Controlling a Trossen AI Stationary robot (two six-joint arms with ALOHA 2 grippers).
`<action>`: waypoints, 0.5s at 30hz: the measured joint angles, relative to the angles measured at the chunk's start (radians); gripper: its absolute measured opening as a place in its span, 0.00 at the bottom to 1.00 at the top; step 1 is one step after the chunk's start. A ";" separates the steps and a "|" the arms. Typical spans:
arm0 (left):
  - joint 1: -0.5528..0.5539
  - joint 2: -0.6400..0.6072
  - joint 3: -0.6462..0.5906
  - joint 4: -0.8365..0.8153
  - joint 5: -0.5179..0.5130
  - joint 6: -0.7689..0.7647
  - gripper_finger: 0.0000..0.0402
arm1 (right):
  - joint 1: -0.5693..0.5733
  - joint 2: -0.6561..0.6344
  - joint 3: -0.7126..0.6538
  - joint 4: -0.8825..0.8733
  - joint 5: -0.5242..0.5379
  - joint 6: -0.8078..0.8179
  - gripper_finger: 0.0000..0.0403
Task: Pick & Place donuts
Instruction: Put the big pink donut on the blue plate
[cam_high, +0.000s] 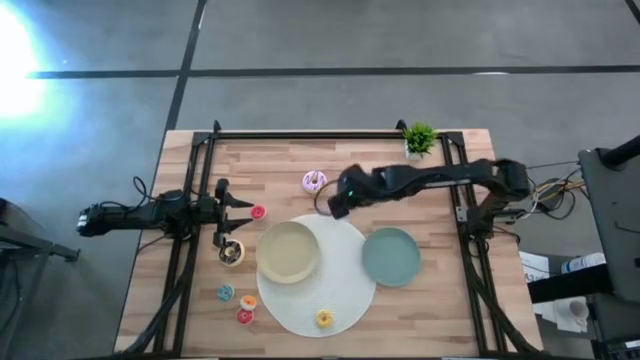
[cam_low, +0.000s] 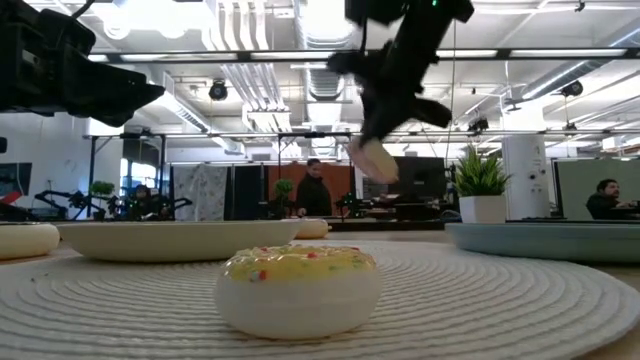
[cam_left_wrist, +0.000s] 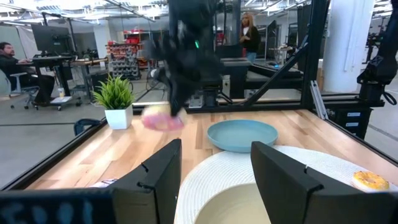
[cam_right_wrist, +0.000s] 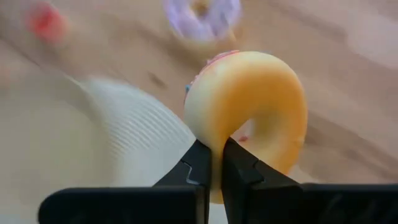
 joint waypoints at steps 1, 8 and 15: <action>0.000 0.000 0.000 0.000 0.000 0.000 0.42 | -0.008 -0.029 -0.010 0.036 -0.022 0.019 0.02; 0.000 0.001 0.000 0.000 0.000 0.000 0.42 | -0.035 -0.215 -0.222 0.471 -0.152 0.210 0.02; 0.000 0.004 0.000 0.000 0.000 0.000 0.42 | -0.004 -0.333 -0.543 0.880 -0.189 0.494 0.02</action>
